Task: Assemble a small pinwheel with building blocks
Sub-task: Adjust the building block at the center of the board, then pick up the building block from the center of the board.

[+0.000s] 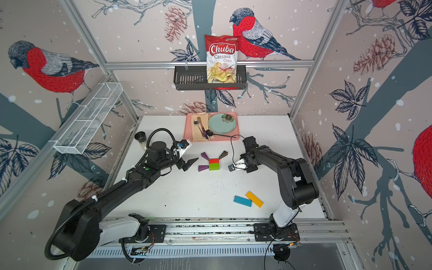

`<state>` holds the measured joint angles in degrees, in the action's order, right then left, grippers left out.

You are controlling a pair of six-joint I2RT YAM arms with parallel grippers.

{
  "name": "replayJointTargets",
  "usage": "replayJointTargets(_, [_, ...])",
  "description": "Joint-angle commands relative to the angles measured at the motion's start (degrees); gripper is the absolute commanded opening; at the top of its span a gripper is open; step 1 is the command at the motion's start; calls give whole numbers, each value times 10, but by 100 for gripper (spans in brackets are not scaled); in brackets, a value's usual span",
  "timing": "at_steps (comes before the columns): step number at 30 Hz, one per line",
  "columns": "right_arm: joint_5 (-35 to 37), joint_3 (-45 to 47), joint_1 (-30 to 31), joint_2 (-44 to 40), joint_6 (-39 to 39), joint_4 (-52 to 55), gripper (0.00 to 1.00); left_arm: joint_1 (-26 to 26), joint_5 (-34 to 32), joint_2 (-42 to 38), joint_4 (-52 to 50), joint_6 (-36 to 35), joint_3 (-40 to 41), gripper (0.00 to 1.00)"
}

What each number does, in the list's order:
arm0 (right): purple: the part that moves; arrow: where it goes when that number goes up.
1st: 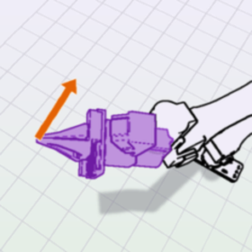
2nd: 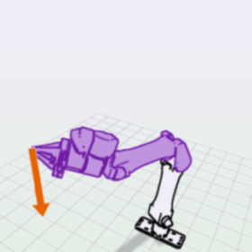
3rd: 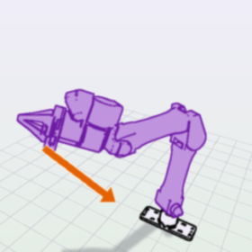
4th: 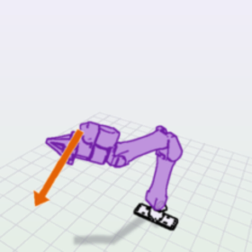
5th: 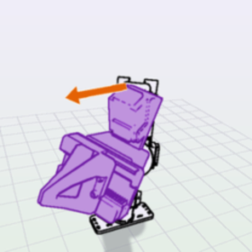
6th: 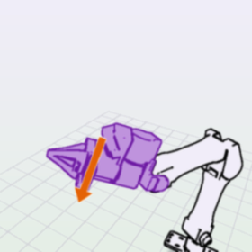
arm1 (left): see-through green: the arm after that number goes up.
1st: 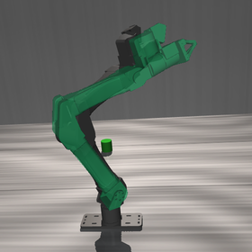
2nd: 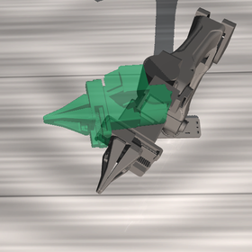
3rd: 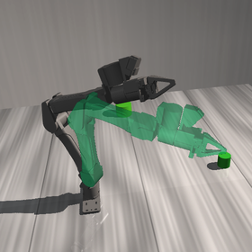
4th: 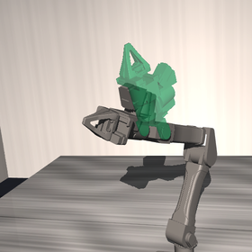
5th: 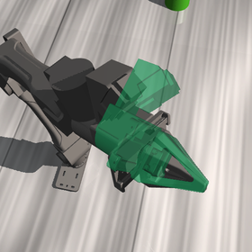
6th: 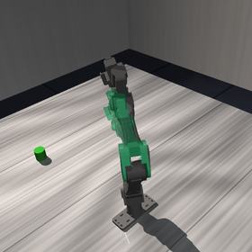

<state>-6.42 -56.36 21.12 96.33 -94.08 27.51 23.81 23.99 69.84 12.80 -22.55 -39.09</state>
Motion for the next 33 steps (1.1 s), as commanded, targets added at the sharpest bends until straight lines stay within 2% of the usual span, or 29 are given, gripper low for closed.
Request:
replayJointTargets(1, [-1,-8,2,5,10,15,18,-2,6,0,-2,-9,-3,96])
replayJointTargets(7, [-4,-19,6,13,22,28,17,-8,8,0,-2,-13,-3,96])
replayJointTargets(8, [-4,-18,7,13,25,26,20,-10,10,0,-2,-13,-4,96])
replayJointTargets(10, [-1,-17,7,12,37,14,37,-12,14,4,-1,-14,-4,96])
replayJointTargets(13, [4,-23,7,11,48,6,45,-14,18,10,1,-14,-8,96])
replayJointTargets(14, [1,-29,7,9,54,7,97,-14,20,13,1,-15,-10,96])
replayJointTargets(21, [-6,-50,-10,-31,74,6,100,-14,25,22,5,-14,-14,96])
replayJointTargets(26, [4,-37,-68,-63,62,0,100,-14,26,20,9,-7,-11,96])
replayJointTargets(29, [-27,-31,-105,-81,78,-8,100,-15,27,22,1,-9,-16,96])
replayJointTargets(33, [-12,4,-111,-88,67,-10,100,-15,34,27,-16,-17,-31,96])
